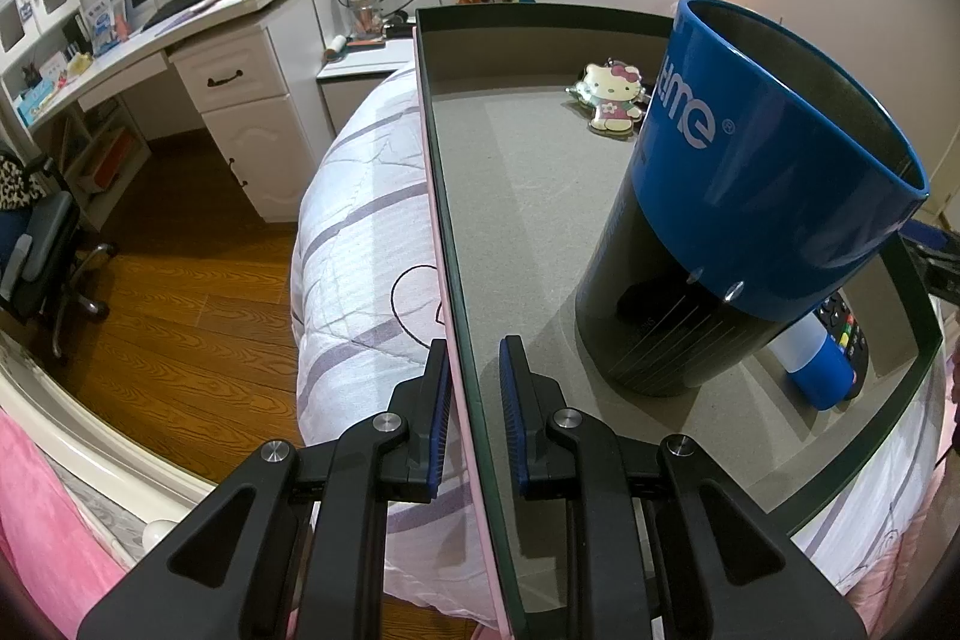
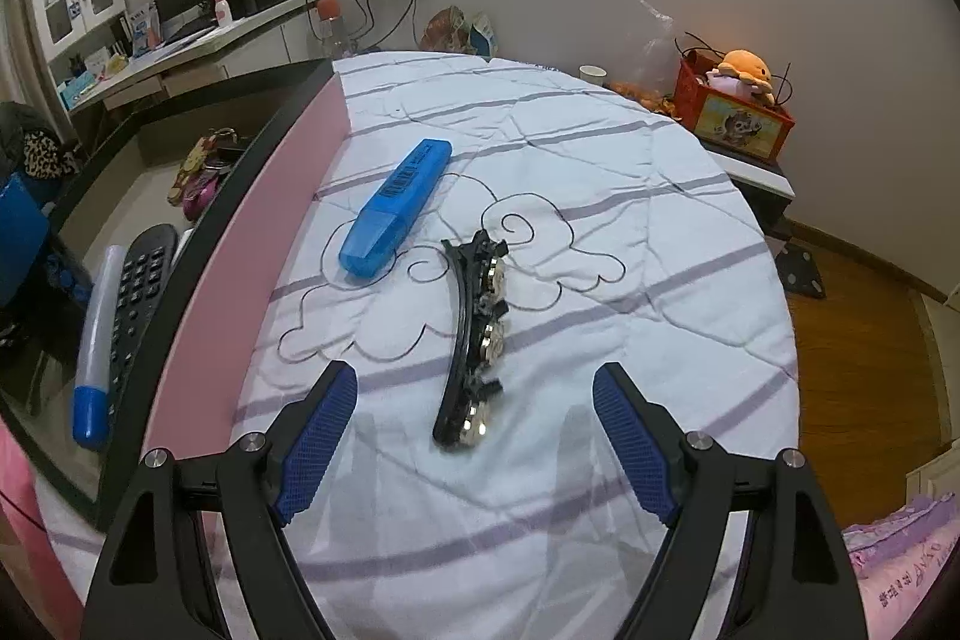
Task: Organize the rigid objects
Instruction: 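Move the right gripper to the black hair clip and grasp it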
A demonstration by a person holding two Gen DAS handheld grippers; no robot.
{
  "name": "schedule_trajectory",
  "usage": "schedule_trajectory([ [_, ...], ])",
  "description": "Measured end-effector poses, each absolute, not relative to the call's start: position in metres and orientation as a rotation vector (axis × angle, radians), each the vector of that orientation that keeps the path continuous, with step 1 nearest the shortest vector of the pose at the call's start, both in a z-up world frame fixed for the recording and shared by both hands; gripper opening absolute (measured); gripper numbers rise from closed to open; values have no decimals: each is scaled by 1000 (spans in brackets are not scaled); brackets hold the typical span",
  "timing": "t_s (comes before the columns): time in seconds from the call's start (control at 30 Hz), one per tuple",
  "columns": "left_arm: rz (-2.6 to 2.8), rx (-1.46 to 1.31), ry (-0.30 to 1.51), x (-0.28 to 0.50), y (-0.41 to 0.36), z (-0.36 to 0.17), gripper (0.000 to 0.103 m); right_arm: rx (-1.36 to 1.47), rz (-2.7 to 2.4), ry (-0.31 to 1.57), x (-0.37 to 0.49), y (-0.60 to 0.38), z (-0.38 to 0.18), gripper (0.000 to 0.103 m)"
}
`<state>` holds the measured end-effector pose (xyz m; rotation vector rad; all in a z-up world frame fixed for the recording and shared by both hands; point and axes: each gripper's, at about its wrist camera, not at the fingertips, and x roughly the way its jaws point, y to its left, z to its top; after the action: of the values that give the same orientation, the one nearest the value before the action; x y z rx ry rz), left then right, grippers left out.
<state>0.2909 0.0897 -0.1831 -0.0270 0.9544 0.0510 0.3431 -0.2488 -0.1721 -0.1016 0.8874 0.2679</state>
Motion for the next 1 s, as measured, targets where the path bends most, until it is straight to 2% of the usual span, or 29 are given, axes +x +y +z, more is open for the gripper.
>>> schedule_trajectory([
  [0.47, 52, -26, 955, 291, 90, -183, 16, -79, 226, 876, 365, -249, -181, 82],
  [0.5, 52, -26, 955, 291, 89, -183, 16, -76, 229, 878, 365, -250, -181, 76],
  [0.53, 53, -26, 955, 290, 90, -183, 16, -72, 233, 878, 365, -251, -182, 64],
  [0.6, 53, -26, 955, 291, 90, -183, 16, -64, 240, 881, 364, -253, -181, 53],
  [0.63, 53, -26, 955, 292, 89, -183, 16, -61, 245, 881, 364, -253, -181, 41],
  [0.67, 53, -26, 955, 291, 89, -183, 16, -57, 254, 882, 364, -253, -180, 36],
  [0.73, 53, -27, 955, 291, 90, -183, 16, -52, 265, 885, 362, -254, -180, 17],
  [1.0, 53, -25, 956, 292, 89, -182, 16, -60, 281, 884, 355, -251, -175, 17],
])
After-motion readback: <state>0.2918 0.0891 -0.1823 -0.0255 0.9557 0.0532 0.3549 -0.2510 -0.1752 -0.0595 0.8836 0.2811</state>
